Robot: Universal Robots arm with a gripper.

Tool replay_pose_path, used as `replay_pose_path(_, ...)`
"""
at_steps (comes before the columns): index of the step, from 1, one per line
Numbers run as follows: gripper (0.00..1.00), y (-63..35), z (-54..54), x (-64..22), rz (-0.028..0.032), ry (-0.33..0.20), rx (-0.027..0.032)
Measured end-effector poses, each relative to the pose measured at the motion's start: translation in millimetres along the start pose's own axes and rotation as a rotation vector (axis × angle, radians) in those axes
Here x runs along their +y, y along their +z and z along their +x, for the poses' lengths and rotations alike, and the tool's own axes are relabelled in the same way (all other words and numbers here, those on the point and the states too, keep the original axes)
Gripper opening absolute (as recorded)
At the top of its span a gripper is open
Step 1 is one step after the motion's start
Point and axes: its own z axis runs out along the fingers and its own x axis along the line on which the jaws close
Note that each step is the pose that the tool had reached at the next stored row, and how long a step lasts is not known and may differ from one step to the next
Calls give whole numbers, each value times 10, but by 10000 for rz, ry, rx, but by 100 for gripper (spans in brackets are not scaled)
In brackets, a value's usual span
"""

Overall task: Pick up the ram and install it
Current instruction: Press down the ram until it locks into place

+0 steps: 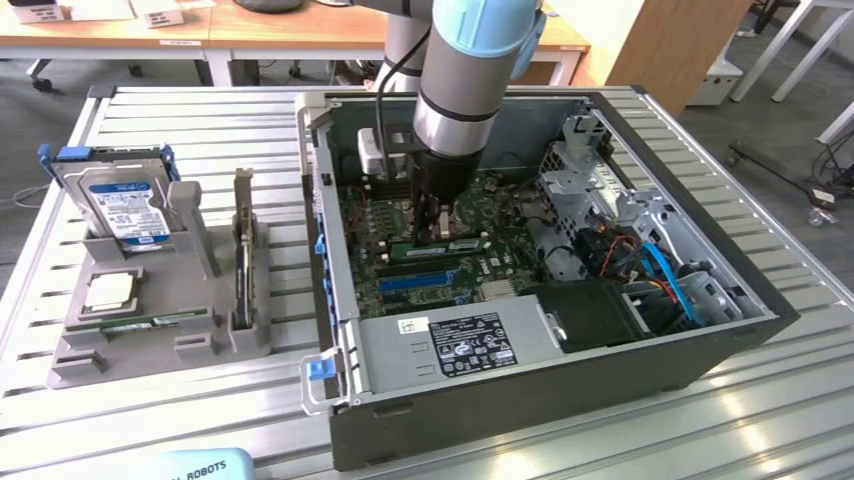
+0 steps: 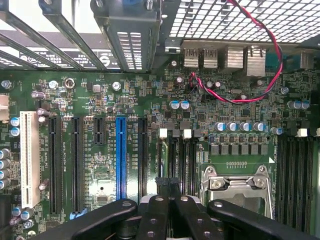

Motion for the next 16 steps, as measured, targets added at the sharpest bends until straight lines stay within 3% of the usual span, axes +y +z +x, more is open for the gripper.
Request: replay_pose_path(16, 10, 22, 4, 0, 1, 0, 0)
